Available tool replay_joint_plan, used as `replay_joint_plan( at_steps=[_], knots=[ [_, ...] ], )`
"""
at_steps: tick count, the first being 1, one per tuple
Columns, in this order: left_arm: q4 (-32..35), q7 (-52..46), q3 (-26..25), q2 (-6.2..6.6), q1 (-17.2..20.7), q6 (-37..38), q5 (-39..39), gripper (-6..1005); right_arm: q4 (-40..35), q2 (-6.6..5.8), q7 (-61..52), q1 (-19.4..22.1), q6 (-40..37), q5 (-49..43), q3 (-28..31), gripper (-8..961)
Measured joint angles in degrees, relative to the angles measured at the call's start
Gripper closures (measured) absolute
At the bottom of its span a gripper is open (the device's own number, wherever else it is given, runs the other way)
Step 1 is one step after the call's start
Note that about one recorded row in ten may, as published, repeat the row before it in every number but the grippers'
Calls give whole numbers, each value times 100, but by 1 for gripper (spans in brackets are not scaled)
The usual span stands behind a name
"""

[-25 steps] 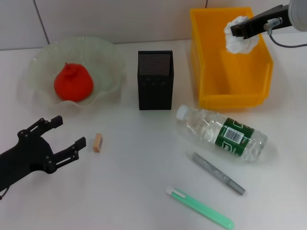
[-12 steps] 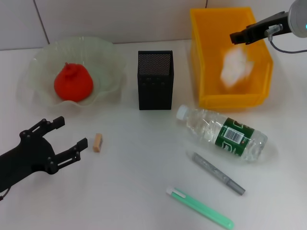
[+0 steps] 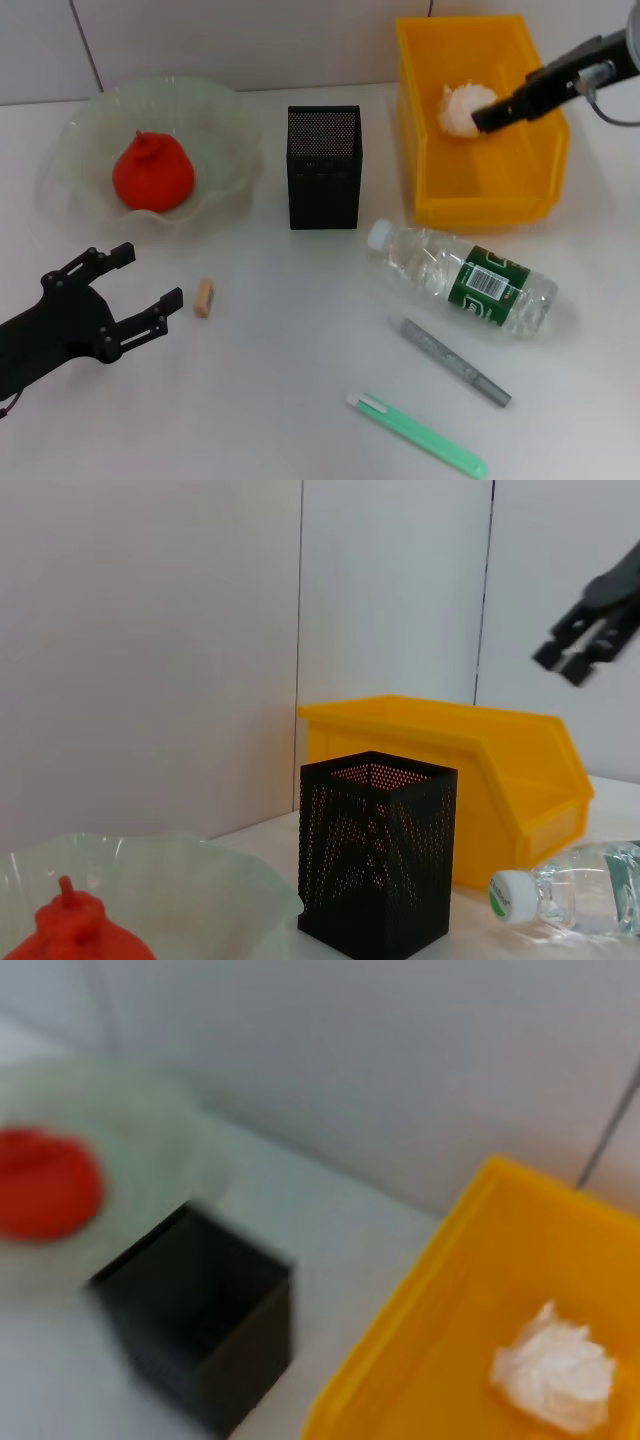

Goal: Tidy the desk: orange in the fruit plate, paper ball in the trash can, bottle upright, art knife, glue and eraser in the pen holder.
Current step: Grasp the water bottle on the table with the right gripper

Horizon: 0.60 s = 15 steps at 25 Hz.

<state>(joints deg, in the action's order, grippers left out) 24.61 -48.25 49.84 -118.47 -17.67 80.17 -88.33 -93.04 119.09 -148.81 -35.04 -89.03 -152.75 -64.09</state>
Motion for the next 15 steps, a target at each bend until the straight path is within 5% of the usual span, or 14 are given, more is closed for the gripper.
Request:
replay_joint_plan(
  at_steps=[4,7,15],
  knots=[
    [0,0,0,0,0,-1,0,143,-414,0,226,-65,-1093,7,-34,116],
    [0,0,0,0,0,-2,0,143,-377,1,372,-194,-1640,20,-119,117],
    [0,0,5,0,0,-11,0,142,526,1,486,-318,-1567,-237,-822,118]
  ],
)
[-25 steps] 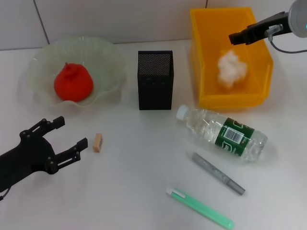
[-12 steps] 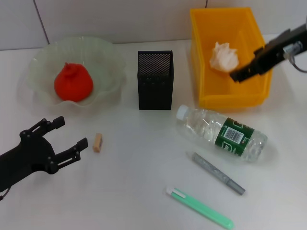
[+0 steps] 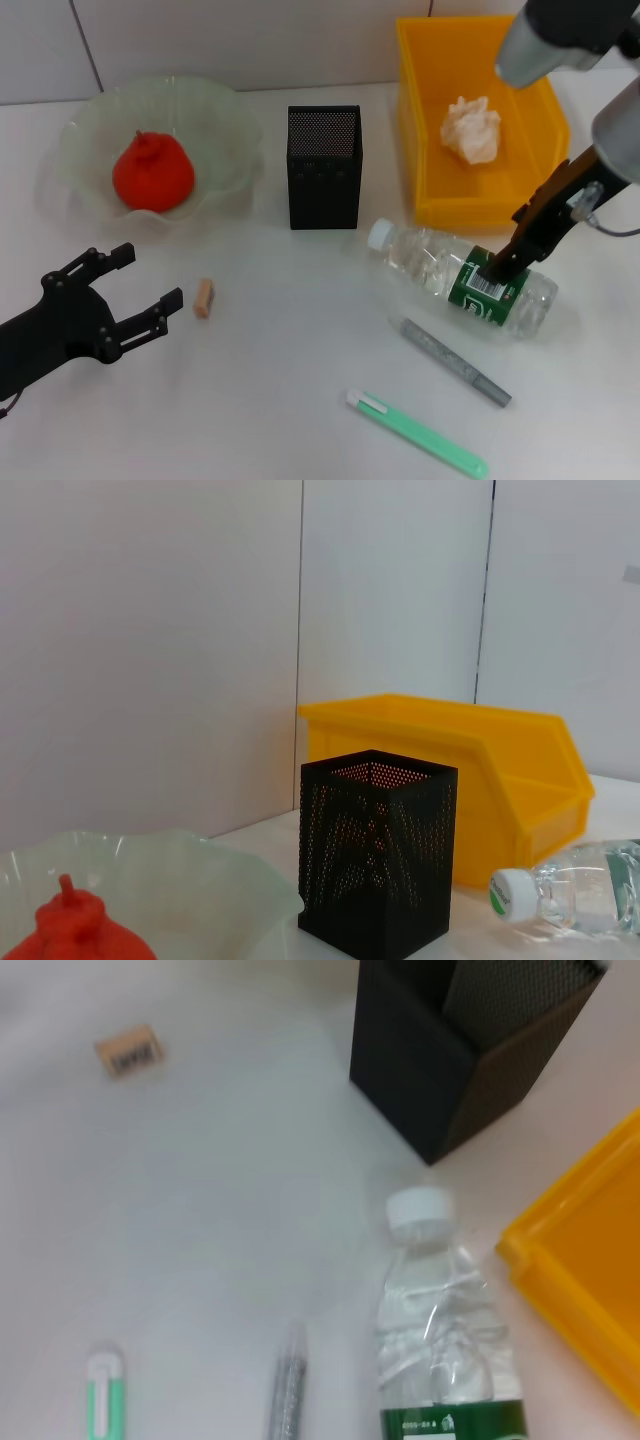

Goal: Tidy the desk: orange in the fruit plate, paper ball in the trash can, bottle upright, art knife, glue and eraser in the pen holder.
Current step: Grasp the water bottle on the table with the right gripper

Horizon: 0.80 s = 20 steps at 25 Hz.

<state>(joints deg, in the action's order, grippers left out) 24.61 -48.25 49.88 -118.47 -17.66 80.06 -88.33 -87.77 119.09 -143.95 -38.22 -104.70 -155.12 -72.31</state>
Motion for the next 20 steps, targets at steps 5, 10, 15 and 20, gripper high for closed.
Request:
replay_joint_plan(
  at_steps=[5,10,15,20],
  knots=[
    [0,0,4,0,0,0,0,142,508,6,0,-65,336,-35,-146,119],
    [0,0,4,0,0,1,0,142,835,-2,6,-125,530,-93,-207,120],
    [0,0,4,0,-4,-3,0,143,1150,3,8,-187,811,-302,-333,121],
    [0,0,4,0,-7,-14,0,143,1537,9,6,-261,1044,-312,-359,123]
  ],
)
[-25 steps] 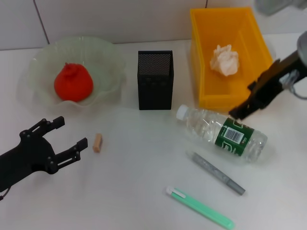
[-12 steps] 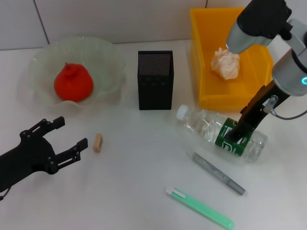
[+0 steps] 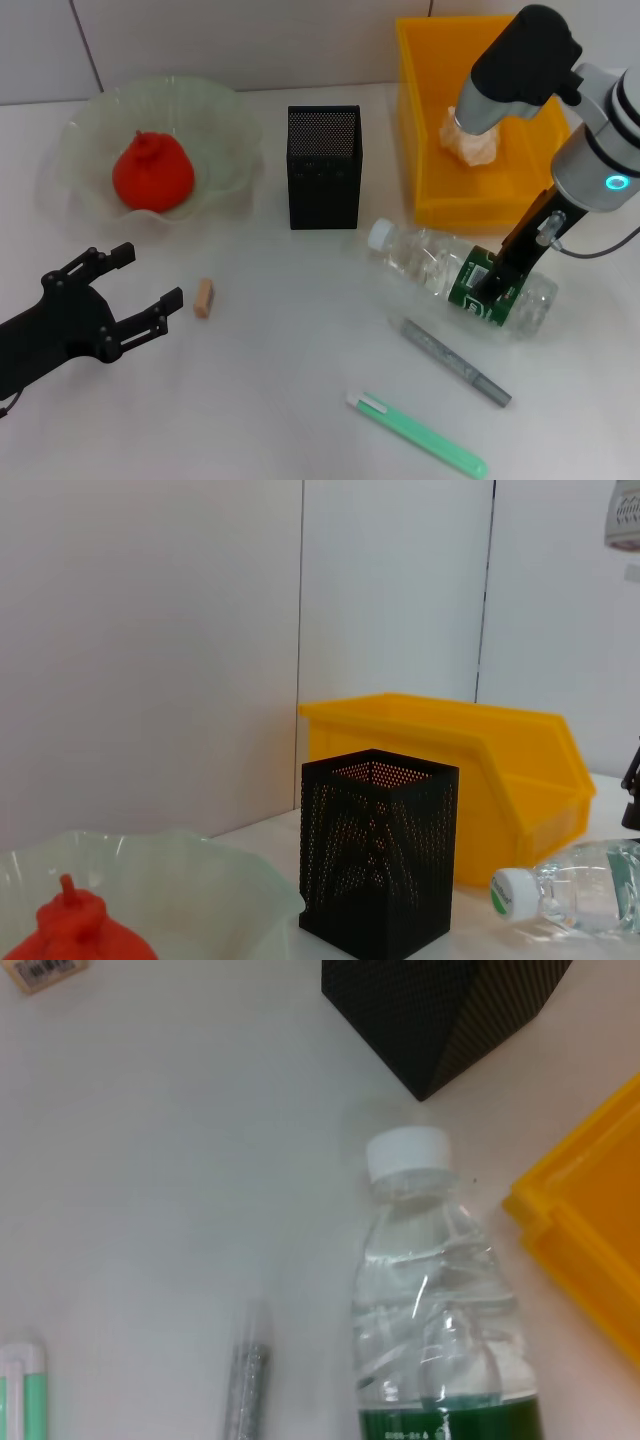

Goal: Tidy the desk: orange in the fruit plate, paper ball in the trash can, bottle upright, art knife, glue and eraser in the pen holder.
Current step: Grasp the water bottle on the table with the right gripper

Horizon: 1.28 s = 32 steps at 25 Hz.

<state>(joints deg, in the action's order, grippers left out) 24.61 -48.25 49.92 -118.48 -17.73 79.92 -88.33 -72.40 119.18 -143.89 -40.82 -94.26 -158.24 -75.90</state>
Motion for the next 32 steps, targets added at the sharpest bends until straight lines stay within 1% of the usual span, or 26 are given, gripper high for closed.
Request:
replay_joint_plan(
  at_steps=[7,15,32],
  knots=[
    [0,0,0,0,-2,-3,-1,143,395,14,-9,-26,249,27,-75,124],
    [0,0,5,0,-2,-3,-9,142,666,19,-13,-25,491,38,-84,126],
    [0,0,9,0,-3,-12,-9,142,1031,26,-40,-40,799,49,-180,131]
  ],
)
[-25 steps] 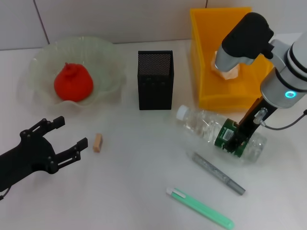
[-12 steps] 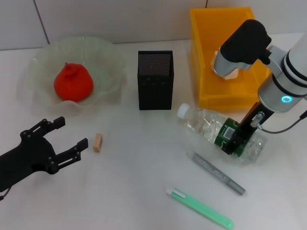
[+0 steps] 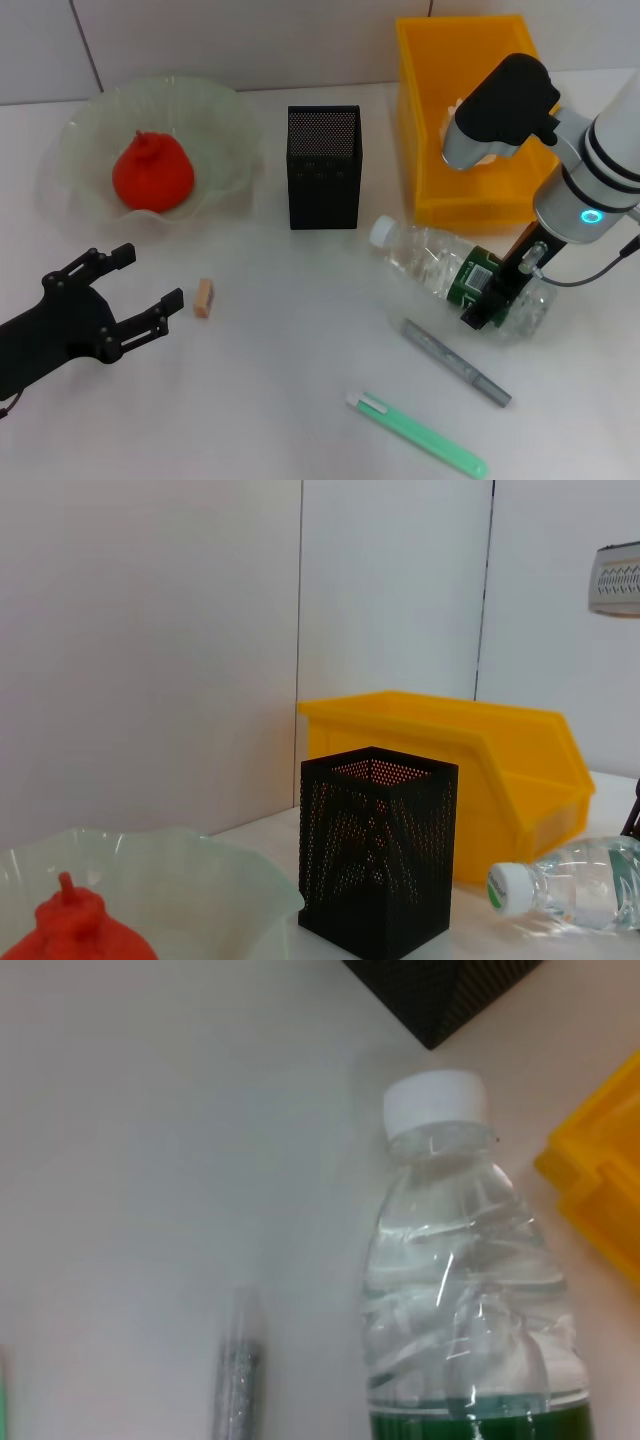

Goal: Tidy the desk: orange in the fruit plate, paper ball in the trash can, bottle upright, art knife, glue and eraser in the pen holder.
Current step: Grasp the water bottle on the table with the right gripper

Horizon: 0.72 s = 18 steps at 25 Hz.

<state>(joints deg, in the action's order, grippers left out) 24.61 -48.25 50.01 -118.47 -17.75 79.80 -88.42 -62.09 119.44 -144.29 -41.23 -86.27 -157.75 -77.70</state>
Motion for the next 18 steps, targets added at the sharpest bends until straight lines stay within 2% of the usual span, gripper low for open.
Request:
replay_joint_plan(
  at_steps=[18],
  knots=[
    [0,0,0,0,0,0,0,143,43,9,-28,39,133,0,-36,135]
  ],
)
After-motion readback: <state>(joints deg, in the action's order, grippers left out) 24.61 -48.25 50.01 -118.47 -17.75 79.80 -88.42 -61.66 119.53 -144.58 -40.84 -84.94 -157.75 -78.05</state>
